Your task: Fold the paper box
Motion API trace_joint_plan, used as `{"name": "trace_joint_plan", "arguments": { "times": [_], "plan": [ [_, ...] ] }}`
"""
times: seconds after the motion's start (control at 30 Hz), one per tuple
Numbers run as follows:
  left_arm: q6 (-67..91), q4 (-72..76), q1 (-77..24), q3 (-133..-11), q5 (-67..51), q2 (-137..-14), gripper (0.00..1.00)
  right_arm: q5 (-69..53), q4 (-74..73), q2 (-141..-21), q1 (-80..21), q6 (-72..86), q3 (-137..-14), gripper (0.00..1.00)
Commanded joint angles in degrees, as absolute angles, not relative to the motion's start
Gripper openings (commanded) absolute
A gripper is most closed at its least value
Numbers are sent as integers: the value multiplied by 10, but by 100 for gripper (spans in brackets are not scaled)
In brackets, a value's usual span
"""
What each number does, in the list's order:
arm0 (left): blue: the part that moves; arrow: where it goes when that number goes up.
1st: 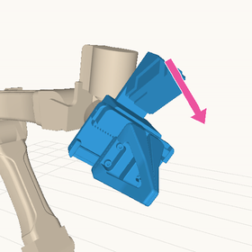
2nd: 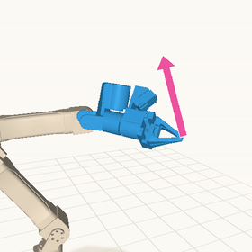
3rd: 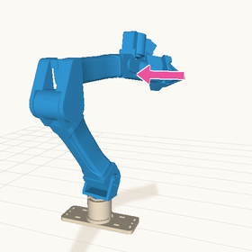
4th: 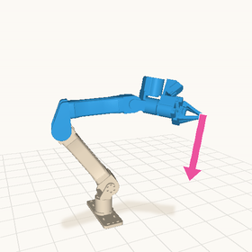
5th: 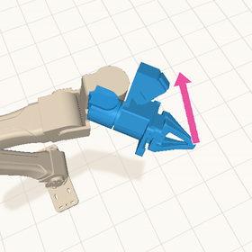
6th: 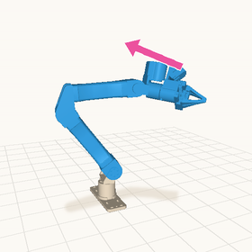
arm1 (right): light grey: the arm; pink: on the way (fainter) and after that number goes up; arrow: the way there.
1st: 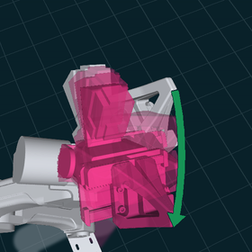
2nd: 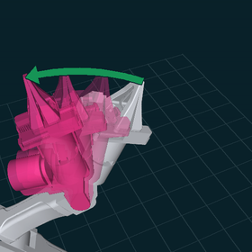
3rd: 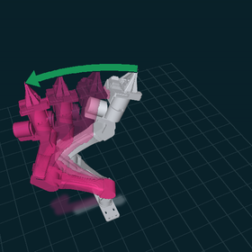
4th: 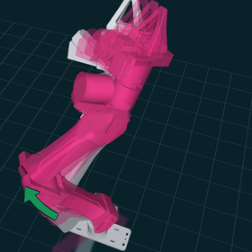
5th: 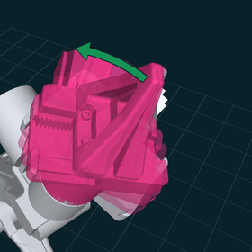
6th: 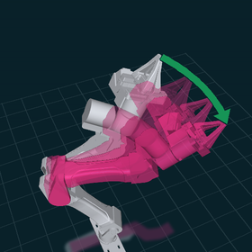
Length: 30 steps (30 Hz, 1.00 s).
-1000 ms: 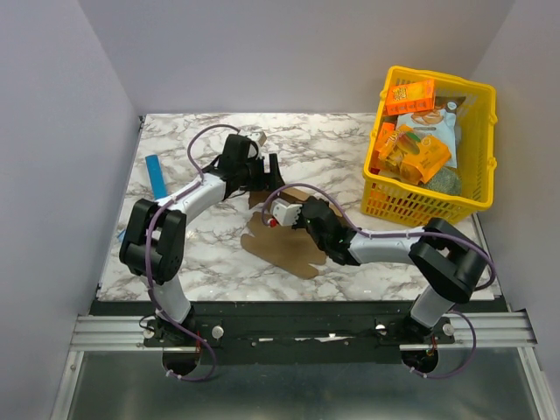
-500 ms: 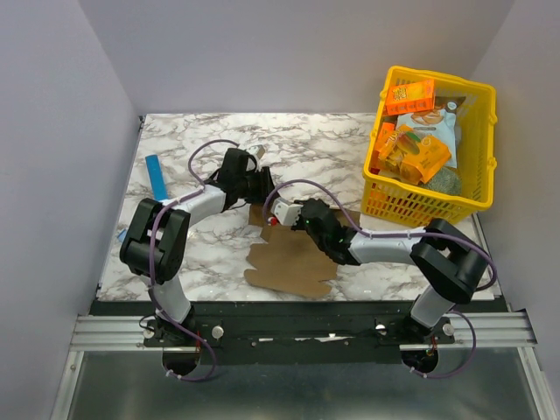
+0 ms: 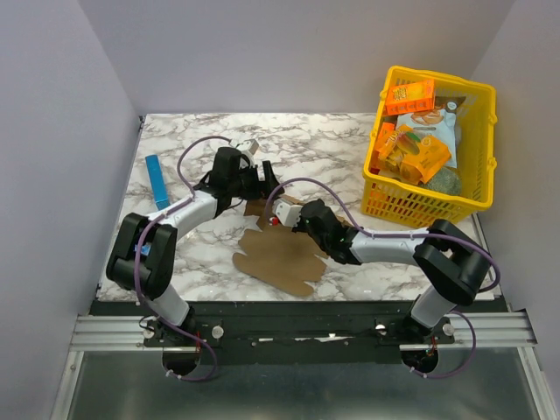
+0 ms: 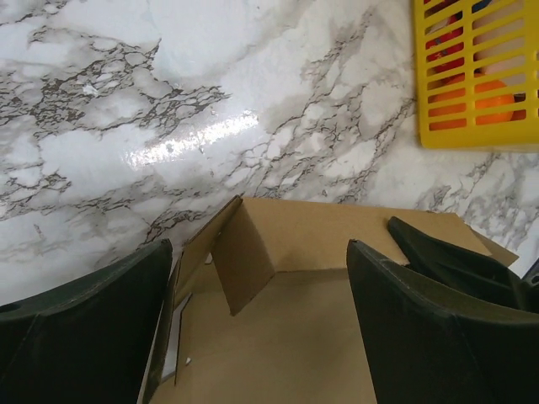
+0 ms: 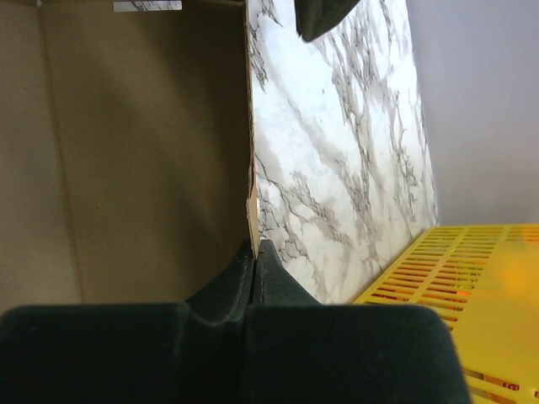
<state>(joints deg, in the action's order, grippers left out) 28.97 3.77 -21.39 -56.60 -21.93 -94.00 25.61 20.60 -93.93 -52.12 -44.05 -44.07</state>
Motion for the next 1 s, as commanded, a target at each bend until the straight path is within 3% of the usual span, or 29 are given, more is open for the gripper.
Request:
{"name": "trace_joint_plan", "arguments": {
  "times": [0.0, 0.4, 0.6, 0.97],
  "plan": [
    [287, 52, -204, -534, -226, -903, 94, 229, 188, -924, -519, -417, -456, 1],
    [278, 120, -205, -437, -259, -833, 88, 209, 175, -925, -508, -398, -461, 1],
    [264, 127, -209, -440, -237, -840, 72, 207, 165, -918, -509, -396, -462, 1],
    [206, 110, -261, -461, -171, -853, 65, 205, 153, -913, -509, -392, -464, 1]
  ]
}}
